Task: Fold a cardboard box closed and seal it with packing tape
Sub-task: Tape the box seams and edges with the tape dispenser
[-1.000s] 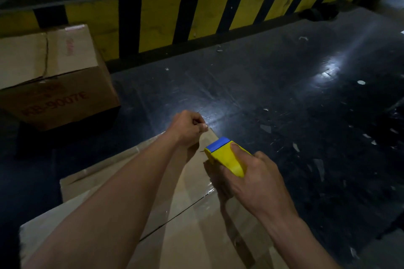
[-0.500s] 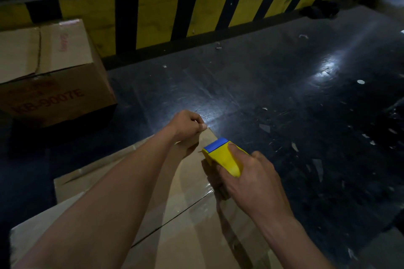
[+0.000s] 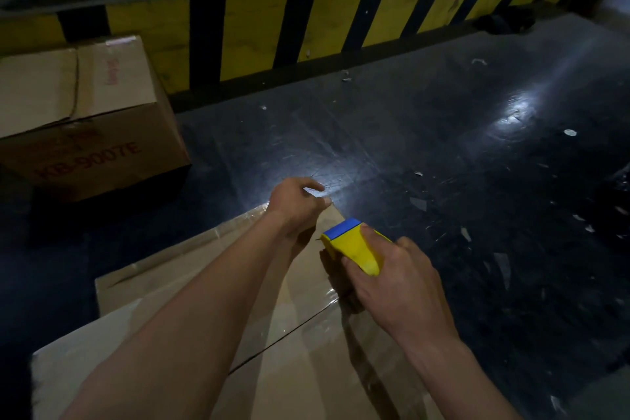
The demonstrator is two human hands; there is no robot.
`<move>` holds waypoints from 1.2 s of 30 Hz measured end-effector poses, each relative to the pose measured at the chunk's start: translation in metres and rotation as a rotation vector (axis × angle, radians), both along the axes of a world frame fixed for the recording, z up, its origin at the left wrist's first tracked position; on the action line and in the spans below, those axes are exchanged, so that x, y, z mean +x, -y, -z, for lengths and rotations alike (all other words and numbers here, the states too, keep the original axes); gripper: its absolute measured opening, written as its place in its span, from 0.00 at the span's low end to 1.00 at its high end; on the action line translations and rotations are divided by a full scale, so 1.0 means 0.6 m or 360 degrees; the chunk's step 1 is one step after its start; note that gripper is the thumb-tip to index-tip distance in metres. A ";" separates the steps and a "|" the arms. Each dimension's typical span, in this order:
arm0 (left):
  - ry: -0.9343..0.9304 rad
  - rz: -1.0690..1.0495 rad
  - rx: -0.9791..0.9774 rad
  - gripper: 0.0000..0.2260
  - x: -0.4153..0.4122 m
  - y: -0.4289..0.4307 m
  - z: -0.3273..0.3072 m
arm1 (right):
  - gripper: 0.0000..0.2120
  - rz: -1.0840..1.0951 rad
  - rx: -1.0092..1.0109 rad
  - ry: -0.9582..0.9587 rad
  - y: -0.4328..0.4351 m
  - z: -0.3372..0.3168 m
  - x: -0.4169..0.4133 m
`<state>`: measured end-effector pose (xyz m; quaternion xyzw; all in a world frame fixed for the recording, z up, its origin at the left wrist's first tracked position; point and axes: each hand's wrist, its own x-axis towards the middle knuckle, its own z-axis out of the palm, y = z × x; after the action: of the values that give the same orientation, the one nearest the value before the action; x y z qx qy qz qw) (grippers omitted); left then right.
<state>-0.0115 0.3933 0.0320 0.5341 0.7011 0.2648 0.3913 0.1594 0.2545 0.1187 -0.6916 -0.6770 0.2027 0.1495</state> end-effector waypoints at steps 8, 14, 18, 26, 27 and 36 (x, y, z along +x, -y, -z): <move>-0.0186 0.0013 0.0270 0.07 0.004 0.019 -0.006 | 0.25 -0.0003 0.0004 -0.0006 0.003 -0.001 0.001; -0.0305 0.0224 0.0351 0.05 0.007 0.027 -0.010 | 0.26 0.0001 -0.0008 -0.0011 0.003 0.001 0.001; -0.0346 0.0224 0.0217 0.13 -0.008 0.032 -0.003 | 0.26 0.0002 -0.0005 -0.0003 0.002 0.001 0.001; -0.0403 0.0317 0.0255 0.10 -0.018 0.031 -0.017 | 0.27 -0.0009 0.0000 -0.0022 0.003 0.001 0.003; -0.0367 0.0355 0.0307 0.09 -0.015 0.036 -0.020 | 0.28 -0.0010 0.0003 -0.0016 0.003 0.002 0.004; -0.0520 0.0554 0.0522 0.13 -0.020 0.077 0.008 | 0.28 -0.0067 0.0010 0.0037 0.004 -0.005 0.006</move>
<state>-0.0238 0.3472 0.0272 0.7381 0.6004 0.2140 0.2211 0.1632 0.2522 0.1216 -0.6789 -0.6937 0.1957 0.1395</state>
